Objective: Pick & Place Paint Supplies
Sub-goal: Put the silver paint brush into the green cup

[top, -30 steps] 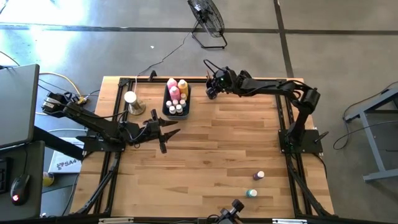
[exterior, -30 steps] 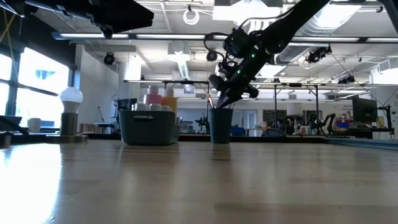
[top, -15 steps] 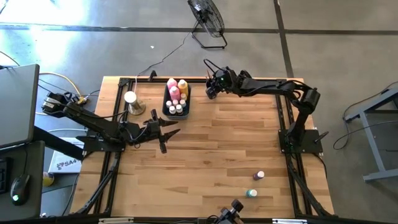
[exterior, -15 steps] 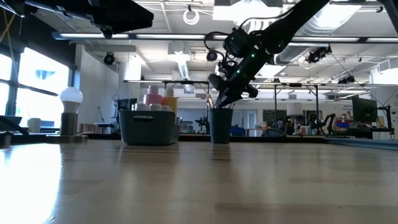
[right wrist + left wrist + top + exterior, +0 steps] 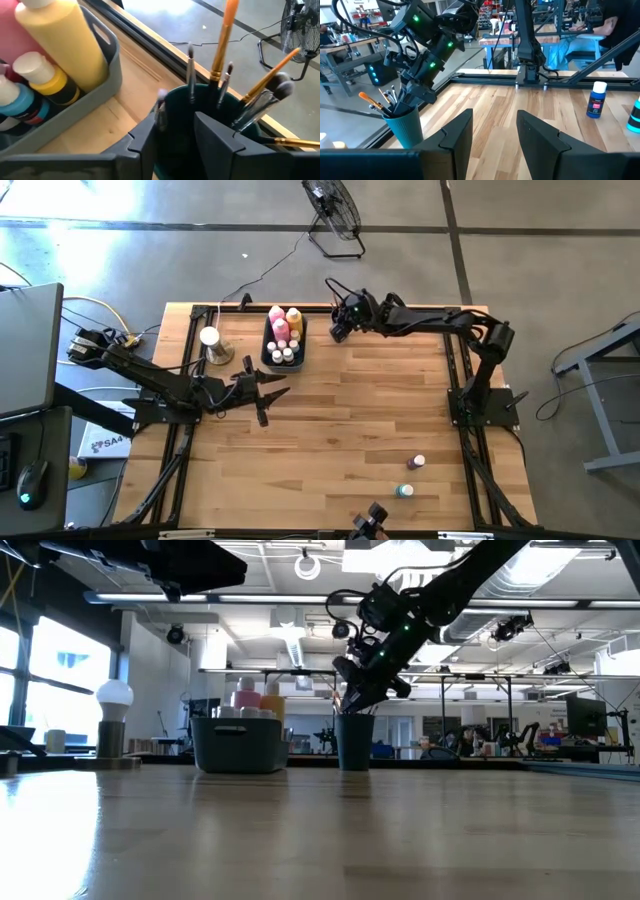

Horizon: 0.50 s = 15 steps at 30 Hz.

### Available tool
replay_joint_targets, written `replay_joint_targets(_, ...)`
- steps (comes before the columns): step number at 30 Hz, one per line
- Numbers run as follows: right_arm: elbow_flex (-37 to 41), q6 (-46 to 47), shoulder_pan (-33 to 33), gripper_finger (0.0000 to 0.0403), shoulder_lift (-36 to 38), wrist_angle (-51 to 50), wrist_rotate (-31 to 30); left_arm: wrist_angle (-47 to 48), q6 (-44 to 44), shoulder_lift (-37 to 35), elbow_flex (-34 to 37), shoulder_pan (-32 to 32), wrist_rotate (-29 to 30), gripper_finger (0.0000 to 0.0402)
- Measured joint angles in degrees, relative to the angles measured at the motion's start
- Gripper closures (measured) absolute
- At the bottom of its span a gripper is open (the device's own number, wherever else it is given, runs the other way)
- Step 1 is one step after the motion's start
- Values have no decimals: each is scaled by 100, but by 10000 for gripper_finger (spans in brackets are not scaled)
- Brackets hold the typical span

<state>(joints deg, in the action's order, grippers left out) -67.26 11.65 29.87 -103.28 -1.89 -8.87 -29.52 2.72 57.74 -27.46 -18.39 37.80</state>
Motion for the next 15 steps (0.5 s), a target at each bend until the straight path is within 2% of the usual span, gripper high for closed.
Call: replay_joint_targets(15, 2, -139, -60, 280, 153, 57, 2, 117, -2, 0, 0, 0, 28, 252)
